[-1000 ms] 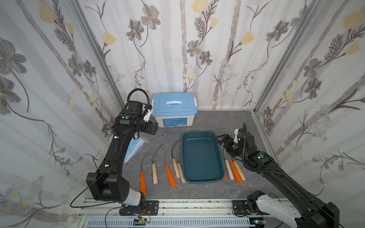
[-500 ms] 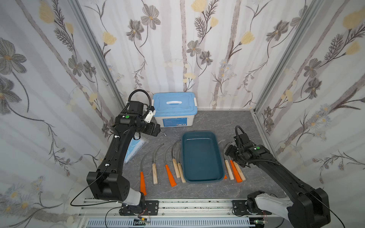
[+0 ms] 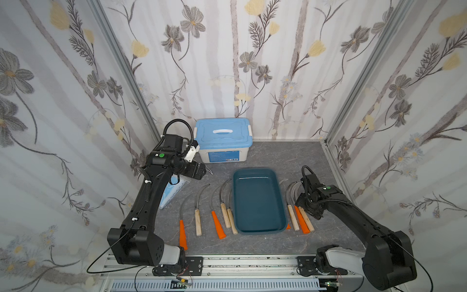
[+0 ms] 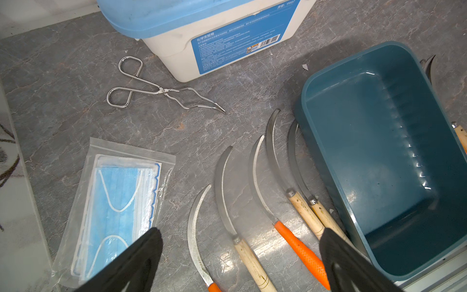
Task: Put small sickles into storage boxes
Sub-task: Pick up the sickle at the center of the board.
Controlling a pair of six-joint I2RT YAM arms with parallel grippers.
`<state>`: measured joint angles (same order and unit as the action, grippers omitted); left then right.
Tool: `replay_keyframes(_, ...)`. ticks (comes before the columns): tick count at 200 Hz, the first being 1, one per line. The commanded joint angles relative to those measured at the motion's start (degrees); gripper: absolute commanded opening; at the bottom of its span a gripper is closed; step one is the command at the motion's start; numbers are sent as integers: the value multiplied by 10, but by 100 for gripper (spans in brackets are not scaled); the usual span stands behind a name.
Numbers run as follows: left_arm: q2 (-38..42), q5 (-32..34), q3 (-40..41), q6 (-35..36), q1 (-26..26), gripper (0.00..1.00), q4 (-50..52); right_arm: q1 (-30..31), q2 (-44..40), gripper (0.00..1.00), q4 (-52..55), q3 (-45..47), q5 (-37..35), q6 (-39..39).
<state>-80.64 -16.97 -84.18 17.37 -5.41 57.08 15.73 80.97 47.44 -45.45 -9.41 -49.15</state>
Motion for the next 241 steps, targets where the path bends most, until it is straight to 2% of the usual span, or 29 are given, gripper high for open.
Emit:
replay_keyframes(1, 8, -5, 5, 0, 0, 100, -10, -3, 24, 77, -8, -10, -19, 20)
replay_keyframes(143, 58, 14, 66, -1, 0, 100, -20, -19, 135, 74, -23, -39, -49, 92)
replay_keyframes(159, 59, 13, 69, -1, 0, 100, -18, -19, 139, 70, -25, -41, -42, 101)
replay_keyframes(241, 61, 22, 81, 4, -1, 100, -15, -18, 132, 70, -24, -40, -41, 111)
